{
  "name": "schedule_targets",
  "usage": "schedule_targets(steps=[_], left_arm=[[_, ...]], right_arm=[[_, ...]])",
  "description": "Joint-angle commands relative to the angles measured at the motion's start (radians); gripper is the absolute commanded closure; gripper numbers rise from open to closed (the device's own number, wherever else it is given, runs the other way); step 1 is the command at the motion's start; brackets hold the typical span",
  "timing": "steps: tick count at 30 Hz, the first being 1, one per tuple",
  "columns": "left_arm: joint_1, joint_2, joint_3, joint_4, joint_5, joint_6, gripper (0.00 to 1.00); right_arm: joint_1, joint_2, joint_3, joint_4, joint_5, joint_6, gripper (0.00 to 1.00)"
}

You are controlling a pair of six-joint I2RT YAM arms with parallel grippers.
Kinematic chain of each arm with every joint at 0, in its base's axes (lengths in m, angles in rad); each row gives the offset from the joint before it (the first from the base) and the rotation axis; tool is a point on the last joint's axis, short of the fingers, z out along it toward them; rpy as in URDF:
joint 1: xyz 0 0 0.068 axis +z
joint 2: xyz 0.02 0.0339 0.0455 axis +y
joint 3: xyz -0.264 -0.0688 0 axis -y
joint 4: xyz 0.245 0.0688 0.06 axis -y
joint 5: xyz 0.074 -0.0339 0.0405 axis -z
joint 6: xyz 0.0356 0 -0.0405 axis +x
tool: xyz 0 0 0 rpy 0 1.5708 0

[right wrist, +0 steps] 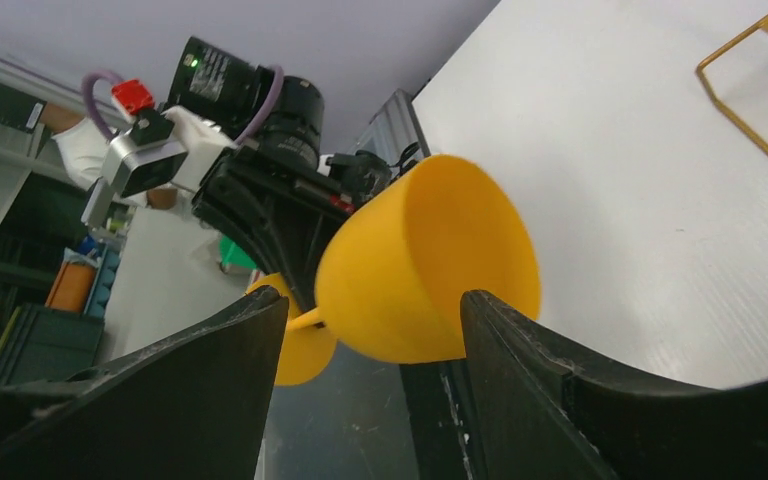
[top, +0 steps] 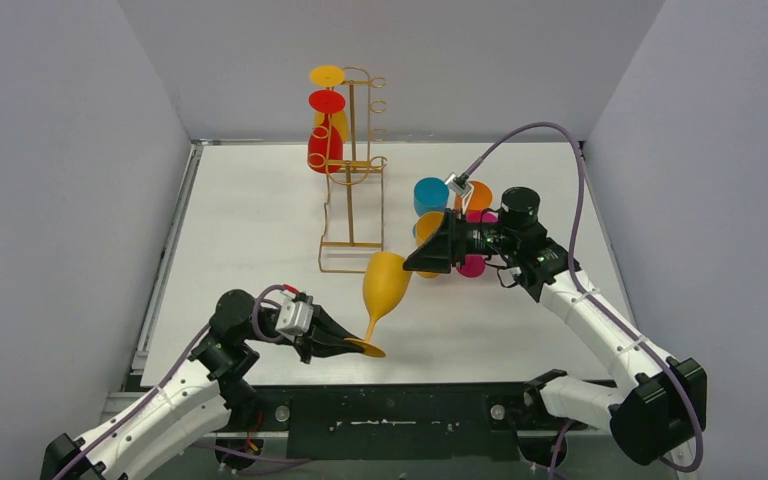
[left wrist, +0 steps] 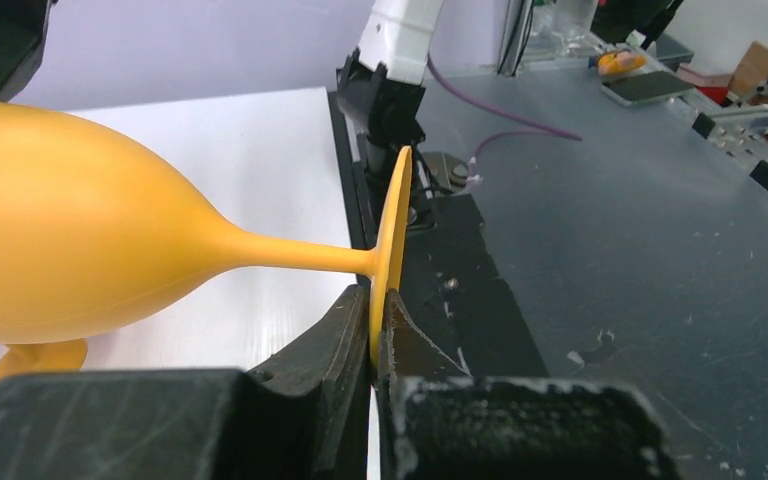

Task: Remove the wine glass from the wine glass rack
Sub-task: Place the wine glass at the center of the board.

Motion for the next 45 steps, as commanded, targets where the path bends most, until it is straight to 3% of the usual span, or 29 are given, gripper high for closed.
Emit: schedule_targets(steps=[1, 8, 15, 19, 26, 32, 35, 37, 45], left_arm=[[0.085, 0.072, 0.057, 0.064, 0.169, 0.016, 1.0], [0.121, 0.096, 0.065, 0.089, 0.22, 0.028, 1.0], [0.144, 0.06, 0.05, 0.061, 0.245, 0.034, 1.0], [0.154, 0.044, 0.046, 0.055, 0.241, 0.038, 1.0], [0.161, 0.042, 0.048, 0.029, 0.241, 0.046, 1.0], [0.162, 0.029, 0.047, 0.017, 0.24, 0.049, 1.0], [0.162, 0.03, 0.055, 0.021, 0.241, 0.05, 1.0], [0.163, 0.033, 0.064, 0.031, 0.245, 0.043, 1.0], [0.163, 0.026, 0.064, 0.034, 0.254, 0.035, 1.0]], right_arm=[[0.037, 0.024, 0.036, 0.068, -0.134, 0.044, 0.36], [0.076, 0.055, 0.031, 0.149, -0.177, 0.098, 0.46], [0.076, 0.092, 0.011, 0.32, -0.229, 0.248, 0.65], [0.081, 0.101, -0.002, 0.414, -0.245, 0.326, 0.68], [0.084, 0.112, 0.001, 0.431, -0.265, 0.344, 0.79], [0.088, 0.099, 0.001, 0.436, -0.272, 0.356, 0.78], [0.105, 0.101, -0.003, 0.436, -0.28, 0.353, 0.61], [0.119, 0.107, -0.007, 0.438, -0.279, 0.35, 0.58], [0.107, 0.116, -0.003, 0.464, -0.282, 0.355, 0.79]])
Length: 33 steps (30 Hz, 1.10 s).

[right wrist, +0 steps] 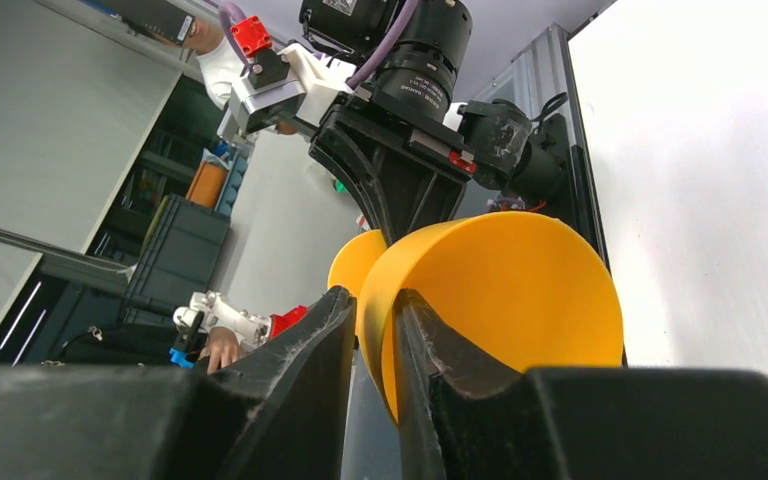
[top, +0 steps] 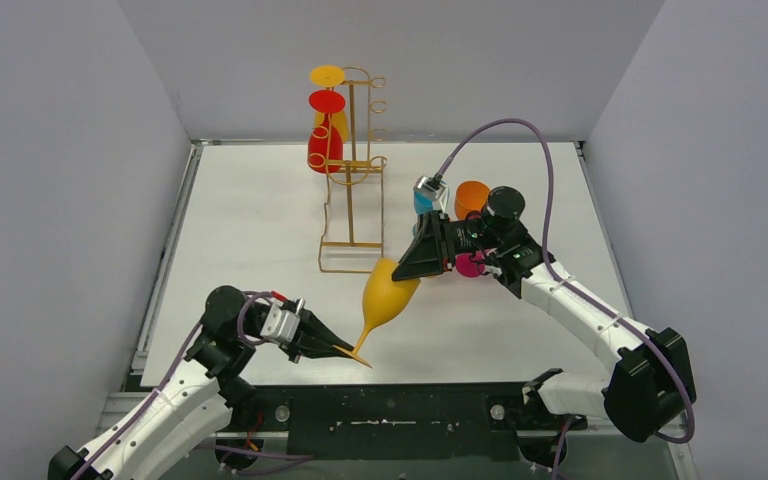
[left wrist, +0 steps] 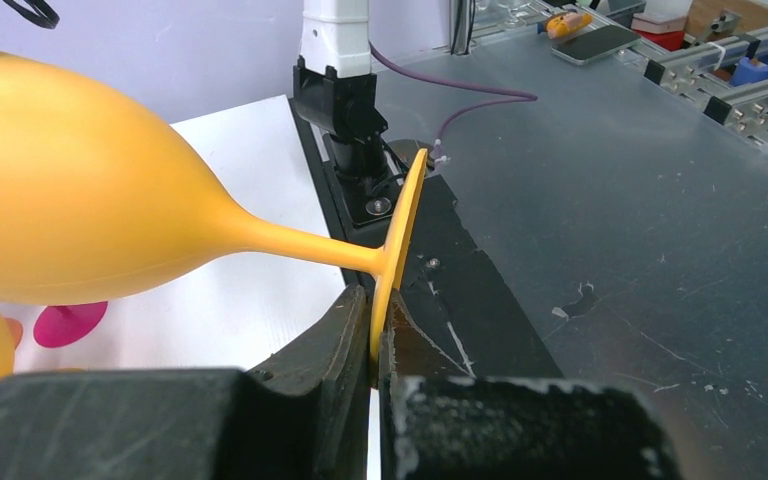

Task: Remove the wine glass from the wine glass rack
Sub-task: Place the wine glass at the center of the board.

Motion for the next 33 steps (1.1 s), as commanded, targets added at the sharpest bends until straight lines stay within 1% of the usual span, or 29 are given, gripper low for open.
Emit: schedule_targets(steps=[1, 6, 10, 11, 12, 13, 15, 16, 20, 23, 26, 29, 30, 33], left_arm=[[0.016, -0.005, 0.038, -0.005, -0.033, -0.01, 1.0], [0.016, -0.014, 0.034, -0.031, -0.056, -0.012, 1.0], [0.016, -0.027, 0.033, -0.051, -0.107, -0.005, 0.99], [0.016, -0.032, 0.036, -0.067, -0.126, 0.0, 0.92], [0.016, -0.038, 0.037, -0.081, -0.147, 0.004, 0.81], [0.016, -0.044, 0.037, -0.09, -0.159, 0.005, 0.75], [0.015, -0.058, 0.036, -0.095, -0.169, 0.009, 0.69], [0.016, -0.064, 0.037, -0.103, -0.18, 0.01, 0.62], [0.016, -0.098, 0.052, -0.193, -0.24, 0.053, 0.47], [0.016, -0.132, 0.068, -0.299, -0.313, 0.112, 0.4], [0.016, -0.168, 0.076, -0.367, -0.435, 0.164, 0.35], [0.016, -0.194, 0.081, -0.417, -0.667, 0.155, 0.33], [0.016, -0.203, 0.082, -0.435, -0.712, 0.166, 0.32], [0.016, -0.232, 0.09, -0.48, -0.783, 0.198, 0.29]], right_arm=[[0.004, 0.0, 0.003, 0.075, -0.047, 0.014, 0.81], [0.006, -0.005, -0.008, 0.088, -0.034, 0.02, 0.99], [0.006, -0.022, -0.022, 0.094, -0.011, 0.013, 1.0], [0.005, -0.026, -0.026, 0.095, -0.006, 0.01, 1.0], [0.006, -0.03, -0.028, 0.095, -0.003, 0.008, 1.0], [0.005, -0.031, -0.032, 0.095, 0.0, 0.007, 1.0], [0.005, -0.034, -0.038, 0.095, 0.009, 0.004, 1.0], [0.006, -0.034, -0.042, 0.095, 0.016, 0.002, 1.0], [0.005, -0.041, -0.055, 0.078, 0.041, -0.024, 1.0], [0.005, -0.057, -0.041, -0.033, 0.084, -0.12, 1.0], [0.01, -0.079, -0.018, -0.195, 0.166, -0.263, 1.0], [0.024, -0.094, 0.001, -0.344, 0.28, -0.407, 1.0], [0.028, -0.098, 0.002, -0.372, 0.315, -0.435, 1.0], [0.037, -0.112, -0.002, -0.428, 0.421, -0.481, 1.0]])
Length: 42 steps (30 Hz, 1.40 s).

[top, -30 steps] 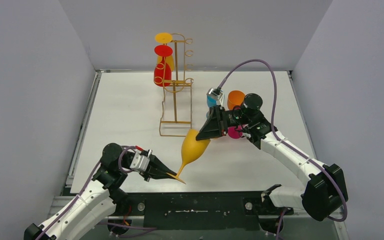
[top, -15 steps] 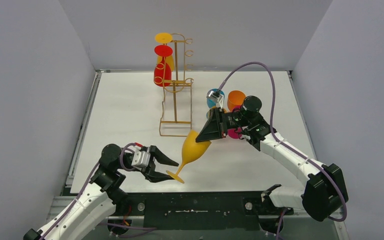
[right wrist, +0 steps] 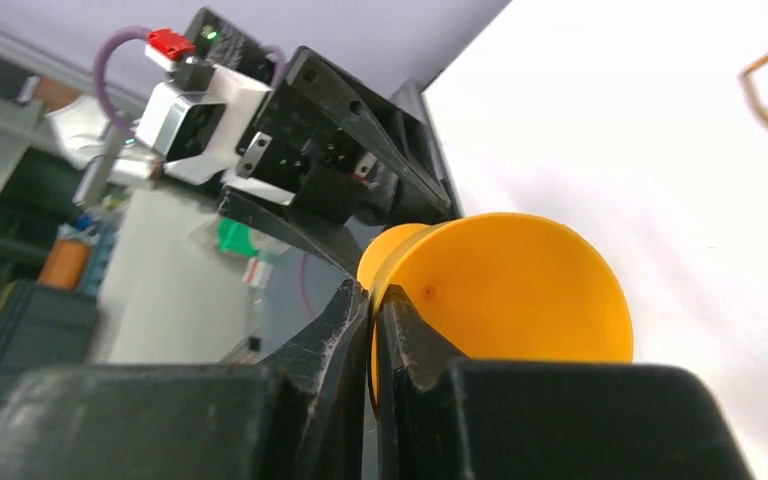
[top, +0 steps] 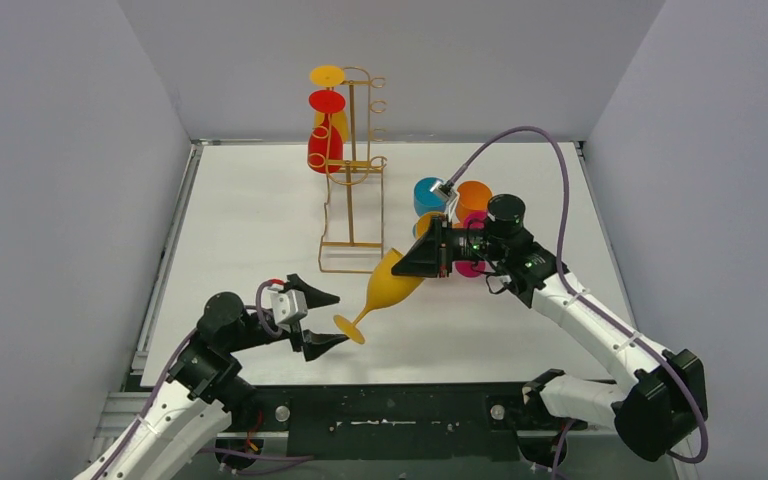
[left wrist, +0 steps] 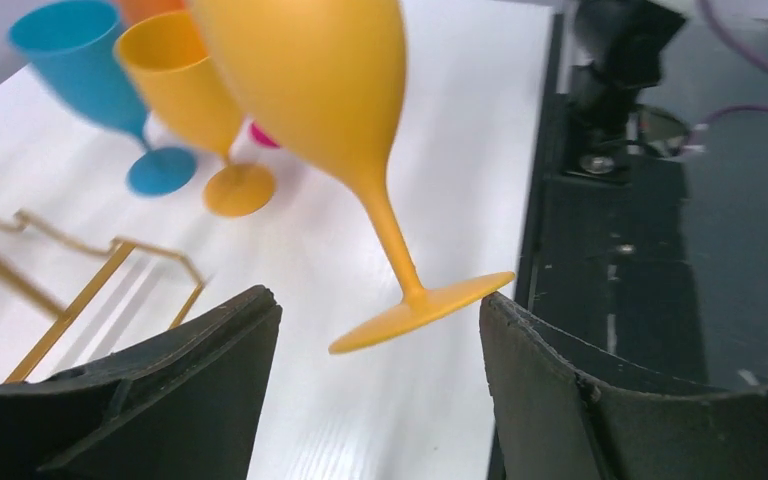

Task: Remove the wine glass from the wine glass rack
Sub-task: Place the wine glass at the center of the board.

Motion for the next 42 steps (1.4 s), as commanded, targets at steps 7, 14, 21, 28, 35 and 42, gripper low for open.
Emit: schedule_targets(steps=[7, 14, 21, 28, 35, 42], left_arm=[[0.006, -0.099, 0.036, -0.056, -0.306, 0.047, 0.25], [0.006, -0.148, -0.007, -0.047, -0.553, -0.081, 0.19], [0.006, -0.152, -0.008, -0.103, -0.725, -0.042, 0.18], [0.006, -0.133, 0.012, -0.13, -0.805, -0.033, 0.13], [0.006, -0.13, 0.026, -0.164, -0.847, -0.033, 0.03], [0.006, -0.168, 0.031, -0.206, -0.946, -0.041, 0.03]], right_arm=[[0.086, -0.058, 0.024, -0.19, 0.364, -0.236, 1.0], [0.247, -0.05, 0.103, -0.401, 0.769, -0.42, 1.0], [0.412, -0.043, 0.145, -0.51, 1.173, -0.496, 1.0], [0.451, -0.044, 0.121, -0.535, 1.353, -0.474, 1.0], [0.452, -0.021, 0.072, -0.497, 1.426, -0.469, 1.0], [0.451, 0.051, 0.09, -0.507, 1.459, -0.49, 1.0]])
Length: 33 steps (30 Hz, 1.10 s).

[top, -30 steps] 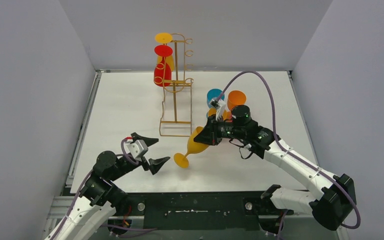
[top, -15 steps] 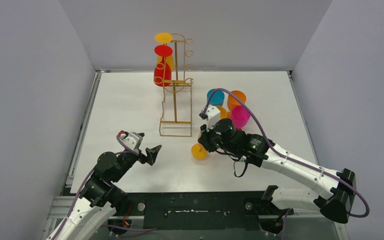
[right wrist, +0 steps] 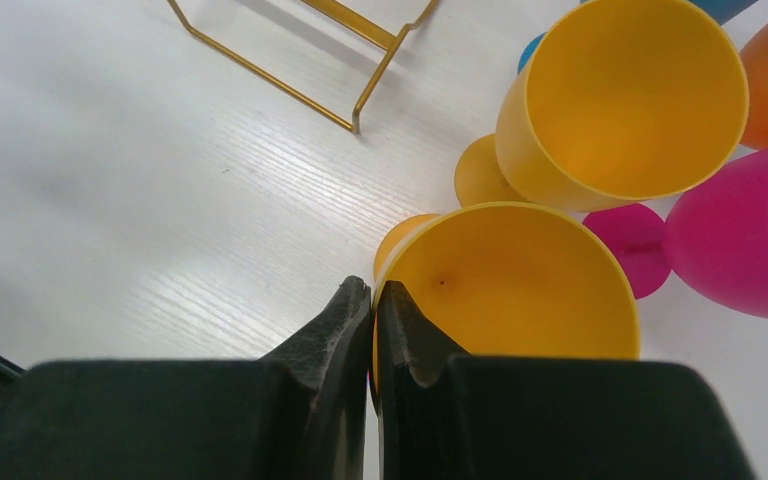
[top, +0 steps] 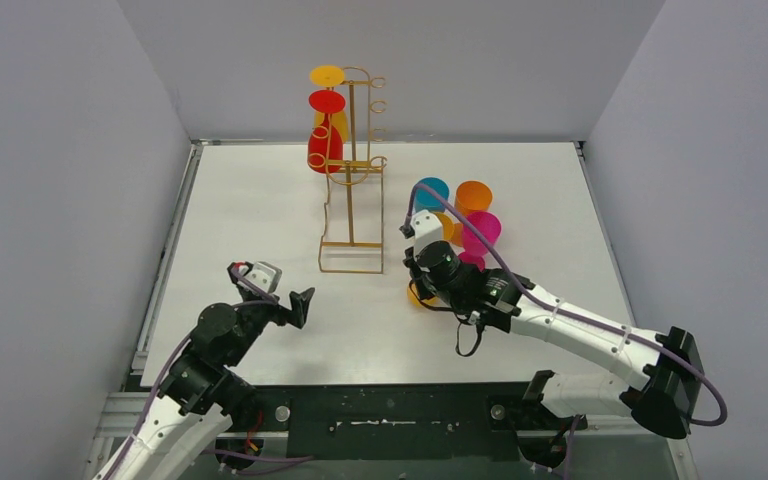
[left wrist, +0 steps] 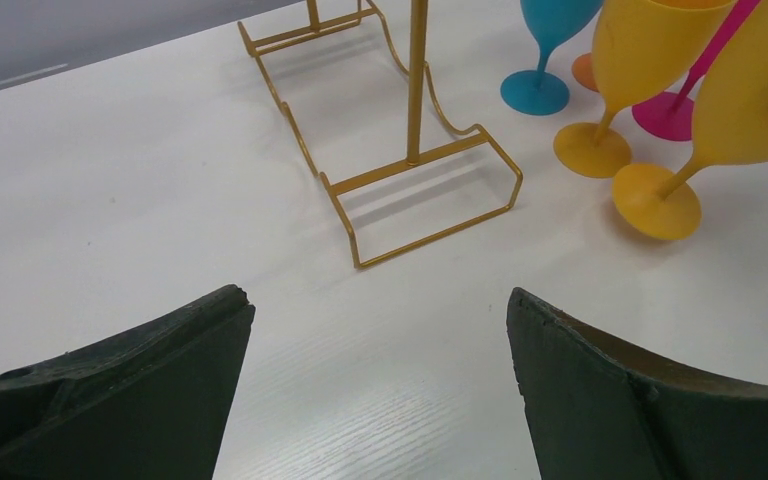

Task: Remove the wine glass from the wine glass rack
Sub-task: Place the wine glass at the center of the board.

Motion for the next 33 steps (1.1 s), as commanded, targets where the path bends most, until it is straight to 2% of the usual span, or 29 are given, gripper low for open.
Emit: schedule_targets(steps=[1, 5, 14, 18, 31, 33], left_arm=[[0.006, -0.034, 0.047, -0.016, -0.088, -0.002, 0.03], [0.006, -0.065, 0.053, -0.038, -0.137, -0.014, 0.03], [0.006, -0.136, 0.036, -0.05, -0.195, -0.047, 0.03], [0.006, -0.133, 0.042, -0.057, -0.218, -0.045, 0.03], [0.006, -0.104, 0.042, -0.049, -0.222, -0.036, 0.03], [0.006, -0.102, 0.043, -0.048, -0.224, -0.033, 0.03]], right_arm=[[0.007, 0.046, 0.014, 0.033, 0.069, -0.01, 1.0], [0.004, 0.083, -0.026, 0.056, -0.02, -0.03, 1.0], [-0.008, 0.125, -0.015, 0.068, 0.014, -0.033, 1.0], [-0.014, 0.152, 0.041, -0.008, 0.063, -0.013, 1.0], [-0.059, 0.2, 0.119, -0.129, 0.008, 0.016, 1.0], [-0.059, 0.203, 0.12, -0.129, 0.008, 0.02, 0.97]])
